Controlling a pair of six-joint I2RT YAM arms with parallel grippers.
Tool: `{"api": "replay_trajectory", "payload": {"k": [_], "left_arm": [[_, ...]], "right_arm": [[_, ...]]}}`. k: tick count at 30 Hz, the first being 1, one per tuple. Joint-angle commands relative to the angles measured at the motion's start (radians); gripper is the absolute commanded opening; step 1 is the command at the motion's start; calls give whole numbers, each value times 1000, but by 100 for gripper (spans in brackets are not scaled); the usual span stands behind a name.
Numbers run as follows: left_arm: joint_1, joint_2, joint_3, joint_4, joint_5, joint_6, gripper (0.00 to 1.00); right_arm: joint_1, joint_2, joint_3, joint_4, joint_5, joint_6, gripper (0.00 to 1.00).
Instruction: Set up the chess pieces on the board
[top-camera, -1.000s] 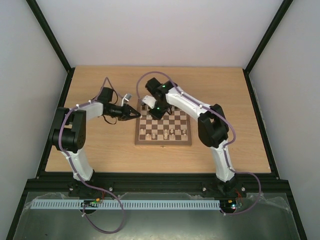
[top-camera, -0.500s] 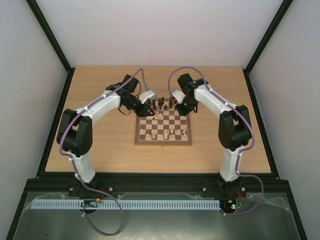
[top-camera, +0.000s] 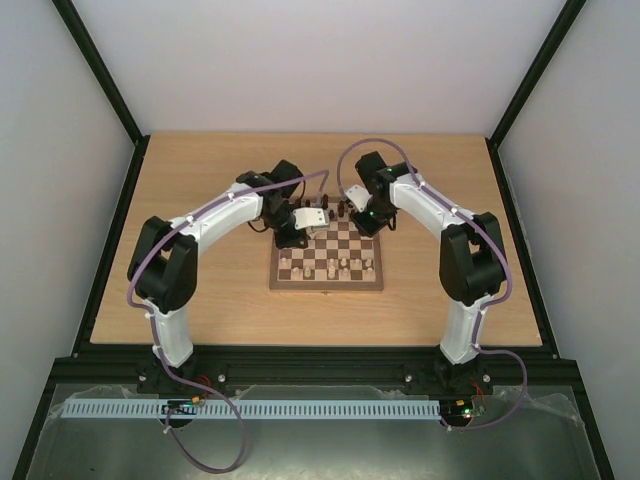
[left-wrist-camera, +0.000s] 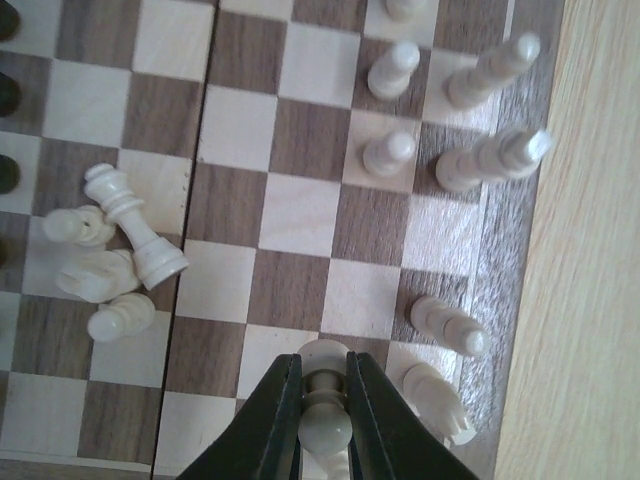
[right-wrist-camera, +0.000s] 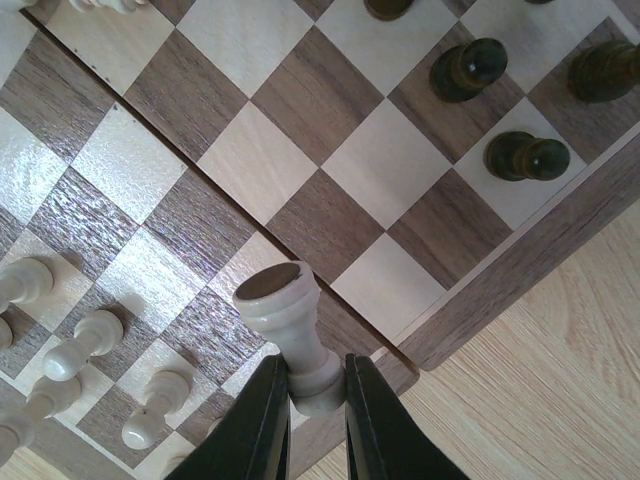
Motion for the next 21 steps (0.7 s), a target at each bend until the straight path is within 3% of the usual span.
{"api": "replay_trajectory", "payload": {"k": [1, 21], "left_arm": [[-32, -20, -53, 24, -106, 80, 10], [-66, -30, -155, 80, -183, 137, 10]], "right_arm": [[3, -34, -9, -20, 7, 9, 9], [3, -29, -5, -25, 8, 9, 9]]}}
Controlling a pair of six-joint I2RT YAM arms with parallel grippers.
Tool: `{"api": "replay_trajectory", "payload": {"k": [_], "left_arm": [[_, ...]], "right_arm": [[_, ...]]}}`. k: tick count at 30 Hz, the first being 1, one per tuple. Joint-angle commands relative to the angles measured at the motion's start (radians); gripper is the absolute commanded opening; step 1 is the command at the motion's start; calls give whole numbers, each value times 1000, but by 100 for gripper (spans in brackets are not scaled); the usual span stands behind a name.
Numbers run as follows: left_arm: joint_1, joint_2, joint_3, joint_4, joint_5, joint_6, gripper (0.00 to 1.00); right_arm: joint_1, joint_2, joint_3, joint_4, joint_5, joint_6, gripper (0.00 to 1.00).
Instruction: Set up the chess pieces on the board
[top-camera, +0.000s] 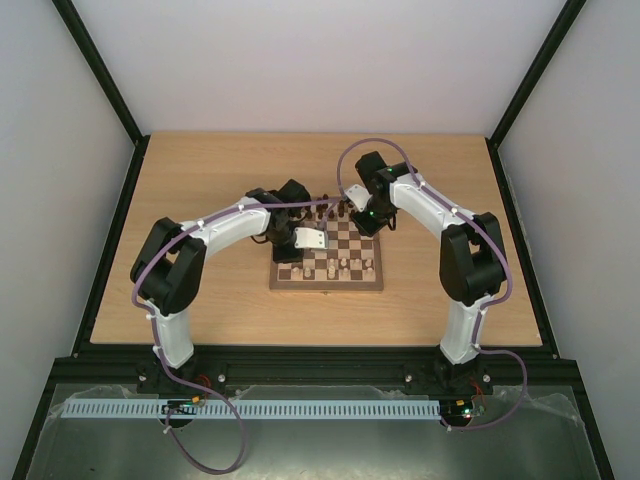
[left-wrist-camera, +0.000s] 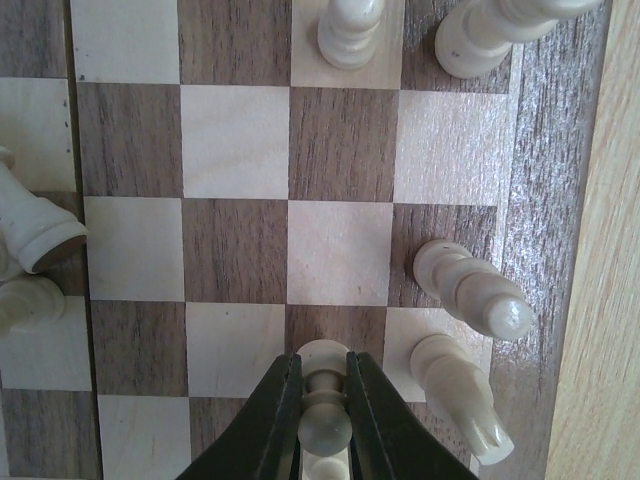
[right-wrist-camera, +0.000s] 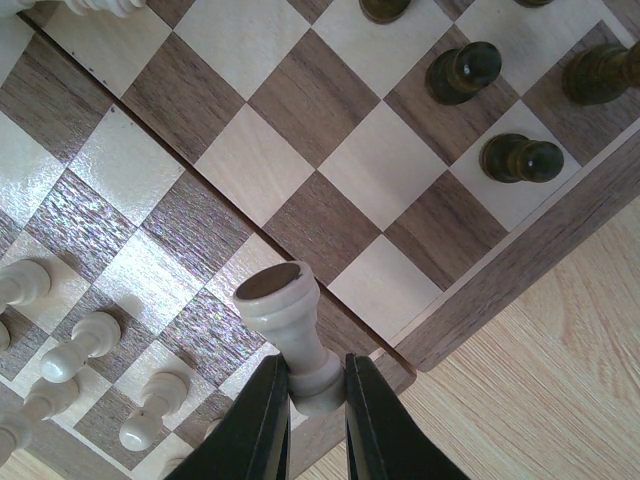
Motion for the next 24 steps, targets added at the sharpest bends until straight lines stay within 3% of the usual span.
{"api": "replay_trajectory", "payload": {"k": [1, 17, 24], "left_arm": [[-1, -26, -11, 0, -6, 25, 10], [-6, 2, -36, 9, 5, 13, 13], [-4, 11, -30, 7, 23, -9, 26]], "right_arm": [[2, -27, -5, -30, 3, 9, 9], [3, -22, -4, -30, 3, 9, 9], [3, -18, -2, -33, 2, 7, 9]]}}
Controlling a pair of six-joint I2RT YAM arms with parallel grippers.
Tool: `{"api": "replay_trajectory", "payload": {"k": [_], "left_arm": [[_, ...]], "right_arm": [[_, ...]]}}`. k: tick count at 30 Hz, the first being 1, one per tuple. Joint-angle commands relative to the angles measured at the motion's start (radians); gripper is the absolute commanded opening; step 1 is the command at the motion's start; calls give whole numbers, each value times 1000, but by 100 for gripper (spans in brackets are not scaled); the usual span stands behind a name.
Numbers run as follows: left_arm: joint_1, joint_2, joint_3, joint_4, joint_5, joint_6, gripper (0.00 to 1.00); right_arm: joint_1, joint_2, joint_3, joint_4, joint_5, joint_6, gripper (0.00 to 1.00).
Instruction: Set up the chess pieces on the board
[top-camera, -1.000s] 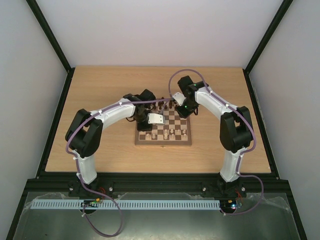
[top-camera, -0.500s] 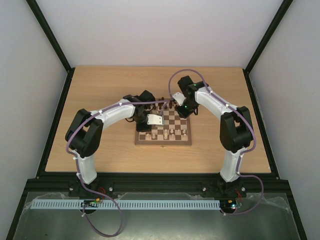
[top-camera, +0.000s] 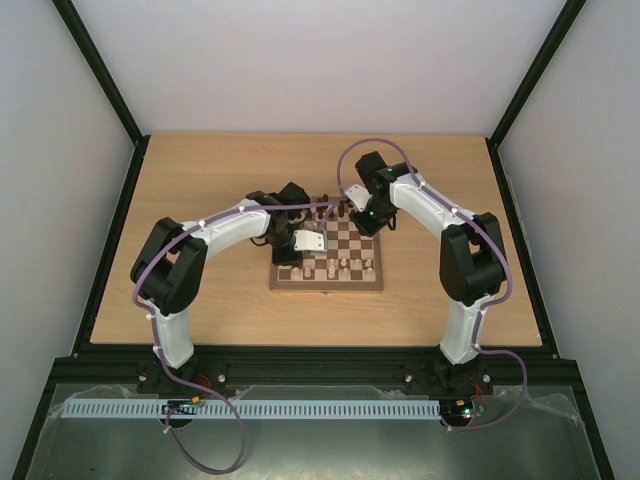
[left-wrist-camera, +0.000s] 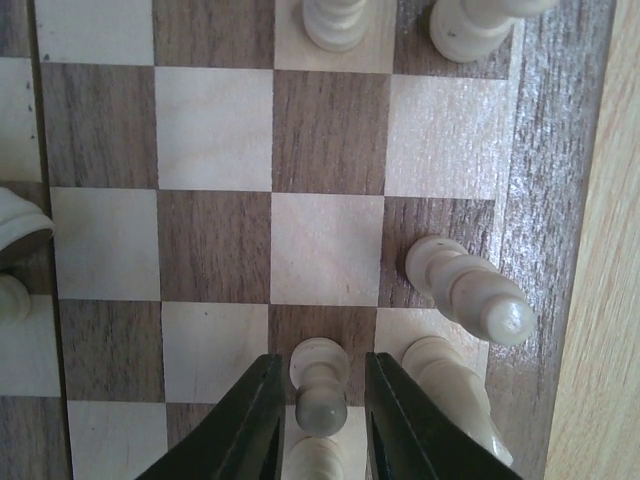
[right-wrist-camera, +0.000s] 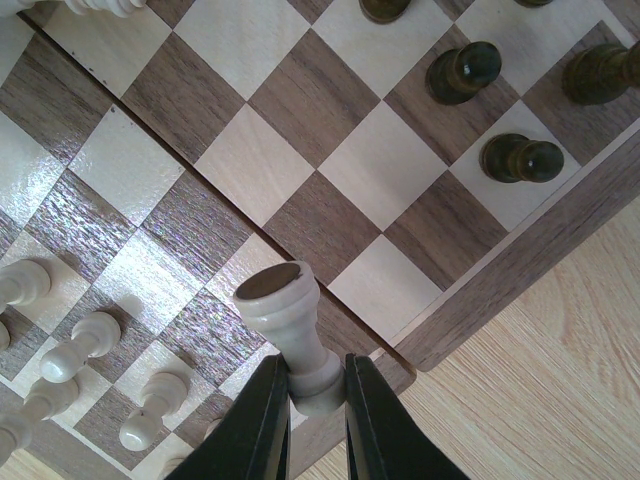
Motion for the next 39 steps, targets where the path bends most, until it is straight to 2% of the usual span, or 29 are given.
{"api": "replay_trajectory", "payload": {"k": [1, 10, 14, 19, 24, 30, 35, 39], "left_arm": [[-2, 10, -3, -11, 31, -10, 28], [48, -8, 45, -26, 89, -40, 36], [122, -40, 100, -91, 238, -29, 43], [243, -83, 107, -124, 446, -77, 44], [360, -160, 18, -5, 572, -237, 44], [452, -277, -119, 223, 569, -479, 44], [496, -343, -183, 287, 591, -527, 45], [506, -381, -237, 314, 595, -539, 45]], "right_arm": [[3, -18, -1, -32, 3, 6, 9], [3, -17, 8, -50, 22, -25, 9], [3, -22, 29, -72, 60, -87, 10], [8, -14, 99, -131, 138, -214, 11], [55, 29, 177, -241, 301, -380, 11], [160, 84, 216, -365, 544, -544, 11], [227, 182, 277, -488, 698, -539, 11], [256, 236, 301, -500, 779, -519, 13]]}}
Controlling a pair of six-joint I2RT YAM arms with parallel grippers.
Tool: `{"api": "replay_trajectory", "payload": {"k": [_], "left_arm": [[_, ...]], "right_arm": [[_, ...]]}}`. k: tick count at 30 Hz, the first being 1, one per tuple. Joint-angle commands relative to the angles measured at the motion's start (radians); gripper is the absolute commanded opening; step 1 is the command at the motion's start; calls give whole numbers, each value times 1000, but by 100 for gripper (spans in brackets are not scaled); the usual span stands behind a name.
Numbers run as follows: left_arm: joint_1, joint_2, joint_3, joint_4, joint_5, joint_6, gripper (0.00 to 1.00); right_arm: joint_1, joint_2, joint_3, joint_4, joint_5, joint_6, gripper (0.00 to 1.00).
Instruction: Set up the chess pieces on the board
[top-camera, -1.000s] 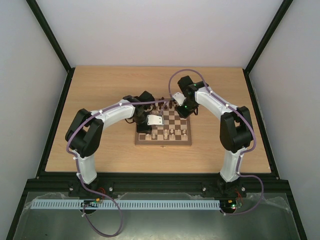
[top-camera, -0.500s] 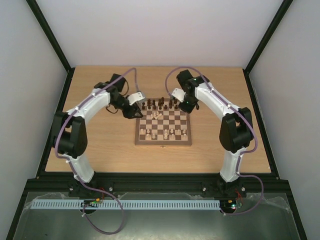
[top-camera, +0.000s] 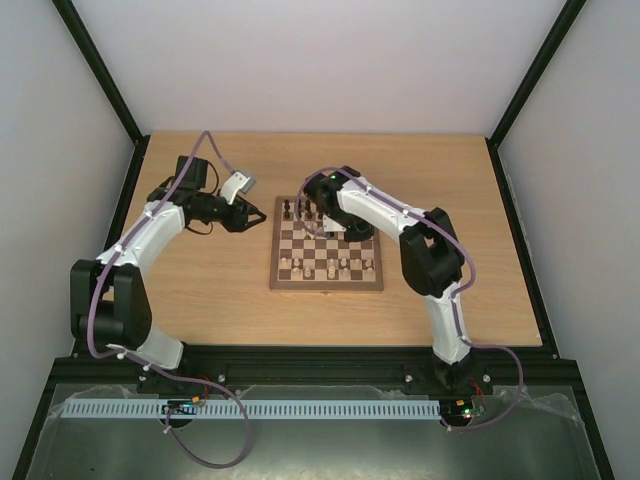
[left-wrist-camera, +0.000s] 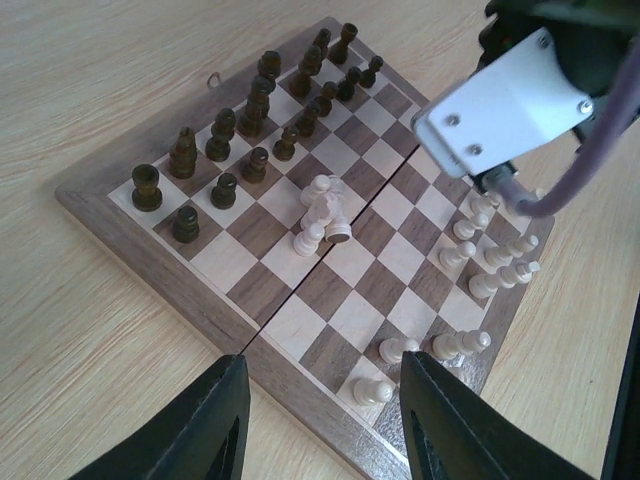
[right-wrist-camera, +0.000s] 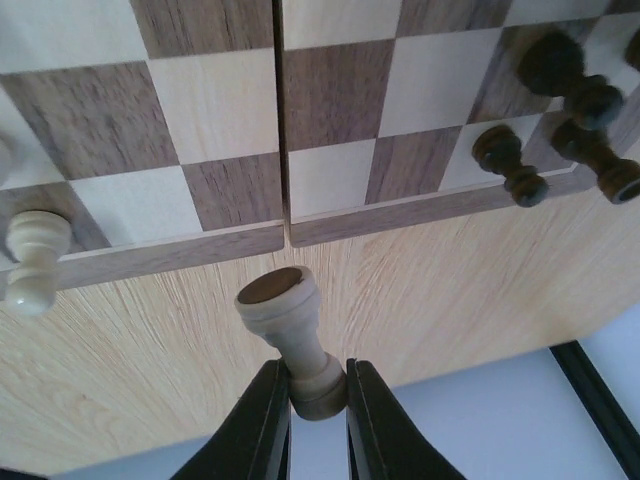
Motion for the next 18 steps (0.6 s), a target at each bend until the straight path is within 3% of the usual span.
{"api": "replay_trajectory", "payload": {"k": [1, 7, 15, 18], "left_arm": [[10, -54, -55, 75, 44, -52, 45], [10, -94, -104, 101, 46, -64, 45], [10, -99, -123, 115, 39, -70, 45], [10, -94, -121, 117, 42, -77, 45]], "right_arm": [[20, 57, 35, -135, 169, -9, 14], [38, 130, 43, -136, 225, 53, 15], [48, 169, 72, -135, 188, 93, 16], [48, 172, 64, -134, 158, 107, 26]]}}
